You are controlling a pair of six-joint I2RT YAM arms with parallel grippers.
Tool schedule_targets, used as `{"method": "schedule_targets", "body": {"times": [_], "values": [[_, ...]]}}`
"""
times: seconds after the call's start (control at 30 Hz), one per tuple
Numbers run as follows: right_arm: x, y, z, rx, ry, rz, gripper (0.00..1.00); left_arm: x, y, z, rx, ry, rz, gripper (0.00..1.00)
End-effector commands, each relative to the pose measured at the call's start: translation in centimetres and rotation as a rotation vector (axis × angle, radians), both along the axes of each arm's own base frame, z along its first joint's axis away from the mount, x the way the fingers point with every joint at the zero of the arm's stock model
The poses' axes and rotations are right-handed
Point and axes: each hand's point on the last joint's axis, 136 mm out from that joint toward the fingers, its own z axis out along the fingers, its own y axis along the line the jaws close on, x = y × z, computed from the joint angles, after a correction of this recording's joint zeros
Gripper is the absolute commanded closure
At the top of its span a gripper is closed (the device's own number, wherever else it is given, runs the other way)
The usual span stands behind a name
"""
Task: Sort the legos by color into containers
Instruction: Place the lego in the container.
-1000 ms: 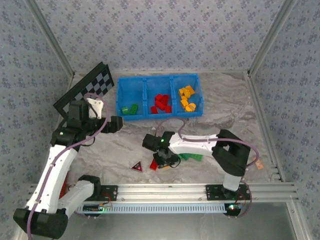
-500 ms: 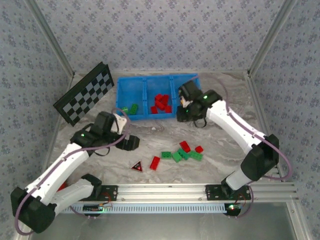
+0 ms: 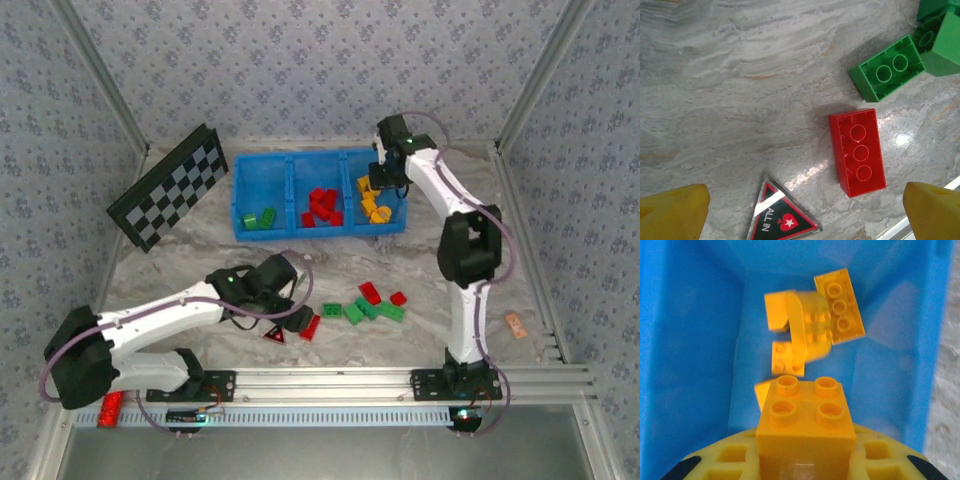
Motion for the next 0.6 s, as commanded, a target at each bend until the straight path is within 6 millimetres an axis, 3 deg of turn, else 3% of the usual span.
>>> {"method": "schedule_targets", "body": {"times": [0.0,0.17,0.4,0.57], "values": [[1.3,-0.5,-1.1,-0.050,0.037,0.029,0.80,0.6,-0.9,0.1,-0.001,-0.023,0.054,0.01],[2.3,-0.1,-3.0,-0.057,0.065,0.049,0.75,0.0,-1.9,-1.0,0.027,0.003,0.048,0.01],[1.6,1.0,-5.1,-0.071,0.096,0.096,0.71,-0.6,-4.0,-2.7,0.098,0.004,0.015,0.05],[1.3,1.4,-5.4,-0.069,0.099,0.122,0.65,-0.7,-5.1,-4.2,0.151,0.022,0.035,0.08]]}}
